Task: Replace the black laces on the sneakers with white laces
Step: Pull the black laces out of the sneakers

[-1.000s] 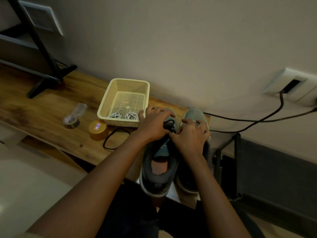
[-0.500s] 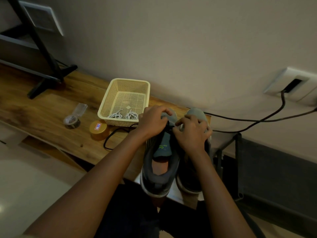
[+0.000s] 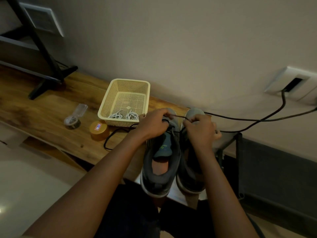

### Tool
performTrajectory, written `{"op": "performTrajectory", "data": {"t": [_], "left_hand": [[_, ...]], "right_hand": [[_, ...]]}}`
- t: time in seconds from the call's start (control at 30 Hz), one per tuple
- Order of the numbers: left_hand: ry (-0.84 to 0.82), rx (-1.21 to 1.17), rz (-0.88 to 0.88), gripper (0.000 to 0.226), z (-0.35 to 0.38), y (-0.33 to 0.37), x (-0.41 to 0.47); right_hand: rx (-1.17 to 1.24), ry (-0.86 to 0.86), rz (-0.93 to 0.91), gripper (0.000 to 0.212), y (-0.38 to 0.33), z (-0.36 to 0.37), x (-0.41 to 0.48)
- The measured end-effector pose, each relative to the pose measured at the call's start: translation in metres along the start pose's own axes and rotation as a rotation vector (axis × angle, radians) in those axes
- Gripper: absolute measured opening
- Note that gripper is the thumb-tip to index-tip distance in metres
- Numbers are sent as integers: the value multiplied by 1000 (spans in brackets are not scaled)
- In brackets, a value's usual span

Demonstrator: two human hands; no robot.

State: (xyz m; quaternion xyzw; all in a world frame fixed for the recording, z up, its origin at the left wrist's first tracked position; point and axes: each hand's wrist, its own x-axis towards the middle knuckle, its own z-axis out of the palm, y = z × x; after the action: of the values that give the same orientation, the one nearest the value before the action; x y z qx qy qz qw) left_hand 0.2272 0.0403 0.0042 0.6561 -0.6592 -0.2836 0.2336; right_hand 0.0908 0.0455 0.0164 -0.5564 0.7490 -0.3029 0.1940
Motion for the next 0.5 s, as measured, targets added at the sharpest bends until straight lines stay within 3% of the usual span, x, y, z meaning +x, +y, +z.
{"op": "performTrajectory", "data": {"t": [0.13, 0.27, 0.33, 0.43, 0.5], "left_hand": [[-60, 246, 23, 15, 2, 3, -4], [-32, 310, -2, 16, 4, 4, -5], [-5, 320, -16, 15, 5, 4, -4], [-22, 328, -12, 20, 6, 3, -4], [-20, 345, -5, 18, 7, 3, -3]], "right_hand": [[-101, 90, 82, 20, 7, -3, 3], [-148, 203, -33, 59, 3, -4, -4], [-215, 212, -143, 58, 0, -5, -8], [-341, -7, -296, 26, -2, -1, -11], [-430, -184, -304, 33, -1, 3, -14]]}}
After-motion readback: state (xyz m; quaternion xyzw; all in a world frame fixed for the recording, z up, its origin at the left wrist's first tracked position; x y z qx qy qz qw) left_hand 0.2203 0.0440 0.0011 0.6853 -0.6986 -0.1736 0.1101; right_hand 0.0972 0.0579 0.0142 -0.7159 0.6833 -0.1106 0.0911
